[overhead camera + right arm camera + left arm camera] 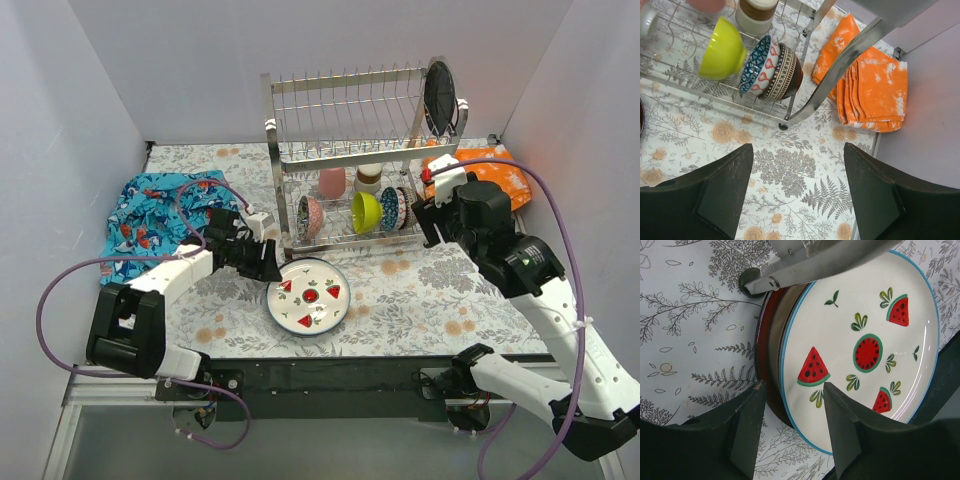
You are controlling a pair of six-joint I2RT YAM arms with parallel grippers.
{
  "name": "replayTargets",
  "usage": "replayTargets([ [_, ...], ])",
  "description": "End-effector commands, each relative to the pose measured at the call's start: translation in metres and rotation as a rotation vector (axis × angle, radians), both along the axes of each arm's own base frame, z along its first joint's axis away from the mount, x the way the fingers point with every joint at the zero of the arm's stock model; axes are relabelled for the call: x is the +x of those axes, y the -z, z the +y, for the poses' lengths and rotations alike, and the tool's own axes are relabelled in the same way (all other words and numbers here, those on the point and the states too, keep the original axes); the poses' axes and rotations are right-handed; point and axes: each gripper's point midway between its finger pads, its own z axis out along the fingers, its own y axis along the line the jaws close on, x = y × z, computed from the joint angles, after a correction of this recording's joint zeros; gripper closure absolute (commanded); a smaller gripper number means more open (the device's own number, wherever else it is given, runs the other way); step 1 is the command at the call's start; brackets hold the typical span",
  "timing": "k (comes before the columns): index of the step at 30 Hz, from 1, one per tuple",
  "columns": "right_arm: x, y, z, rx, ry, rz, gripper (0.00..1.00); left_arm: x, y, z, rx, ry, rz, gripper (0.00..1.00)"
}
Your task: Load the mixed dishes into the dish rack
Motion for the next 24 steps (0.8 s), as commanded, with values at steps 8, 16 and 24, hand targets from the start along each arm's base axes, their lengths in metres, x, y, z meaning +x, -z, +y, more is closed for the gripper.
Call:
replayTargets([
  [8,0.011,0.023,0.019,0.019,-0.046,0.048,0.22,-0.001,-0.003,-0.01,-0.023,0.062,0.056,0.83],
  [16,-0.004,0.066,0.08,0.133,-0.344,0.193,0.21,-0.014,-0.025,-0.007,-0.027,0.129,0.013,1.0],
  [24,-0.042,0.1,0.145,0.282,-0.742,0.335,0.22,-0.02,-0.068,-0.006,-0.058,0.208,-0.225,1.0],
])
